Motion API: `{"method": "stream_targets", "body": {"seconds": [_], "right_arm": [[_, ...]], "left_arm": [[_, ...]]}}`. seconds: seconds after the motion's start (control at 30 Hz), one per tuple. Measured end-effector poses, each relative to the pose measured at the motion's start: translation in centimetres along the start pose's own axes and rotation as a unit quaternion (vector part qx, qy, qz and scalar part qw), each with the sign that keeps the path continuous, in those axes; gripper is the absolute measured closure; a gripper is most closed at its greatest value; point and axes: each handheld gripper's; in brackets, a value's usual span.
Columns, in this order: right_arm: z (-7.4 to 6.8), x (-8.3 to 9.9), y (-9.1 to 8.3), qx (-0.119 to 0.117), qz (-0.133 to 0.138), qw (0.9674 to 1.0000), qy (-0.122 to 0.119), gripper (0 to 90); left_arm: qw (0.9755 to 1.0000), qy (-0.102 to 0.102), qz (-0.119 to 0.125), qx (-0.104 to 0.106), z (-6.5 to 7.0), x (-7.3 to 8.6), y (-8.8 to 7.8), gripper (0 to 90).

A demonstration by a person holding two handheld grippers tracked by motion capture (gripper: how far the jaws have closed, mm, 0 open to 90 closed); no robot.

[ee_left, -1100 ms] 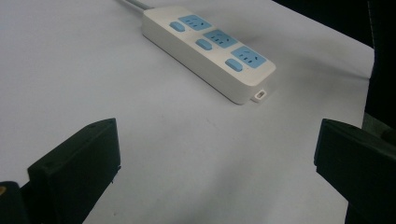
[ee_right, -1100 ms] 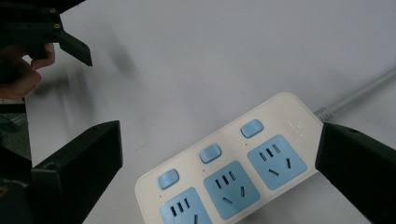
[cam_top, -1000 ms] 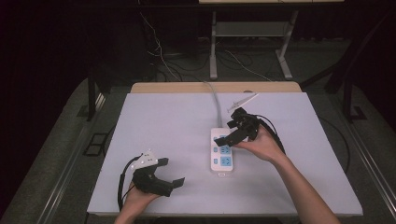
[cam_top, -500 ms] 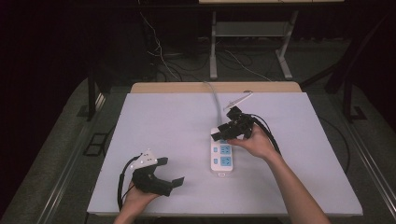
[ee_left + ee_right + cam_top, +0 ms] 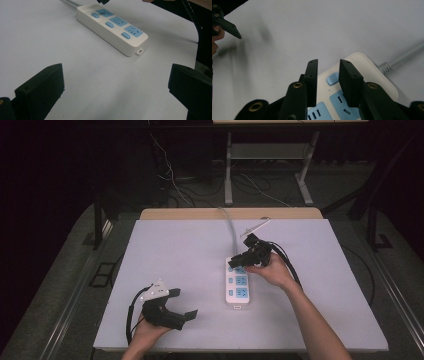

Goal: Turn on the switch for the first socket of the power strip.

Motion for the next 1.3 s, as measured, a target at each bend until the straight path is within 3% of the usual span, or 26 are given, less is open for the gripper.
{"method": "stream_targets", "body": {"seconds": [0.27, 0.43, 0.57, 1.3], "right_arm": [[1.1, 0.1, 1.1, -0.021, -0.007, 0.9997, 0.009, 83.8], [1.1, 0.2, 1.8, -0.022, -0.006, 0.9997, -0.001, 89.3], [1.2, 0.2, 2.0, -0.012, -0.013, 0.9998, -0.005, 89.4], [1.2, 0.3, 2.3, -0.011, -0.016, 0.9995, -0.025, 90.0]], "left_arm": [[1.0, 0.0, 0.0, 0.0, -0.1, 0.0, 0.0, 0.0], [1.0, -0.002, 0.0, 0.0, -0.1, 0.0, 0.0, 0.0], [1.0, -0.002, -0.001, 0.0, -0.1, 0.0, 0.0, 0.0], [1.0, -0.001, -0.007, 0.005, -0.1, 0.1, 0.2, 0.0]]}}
Point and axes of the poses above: each handheld gripper's, and its own axes: y roughly forward along the jaws, x roughly out of its underside, z roughly to its right, and after that the axes turned 11 degrees about y, right-handed
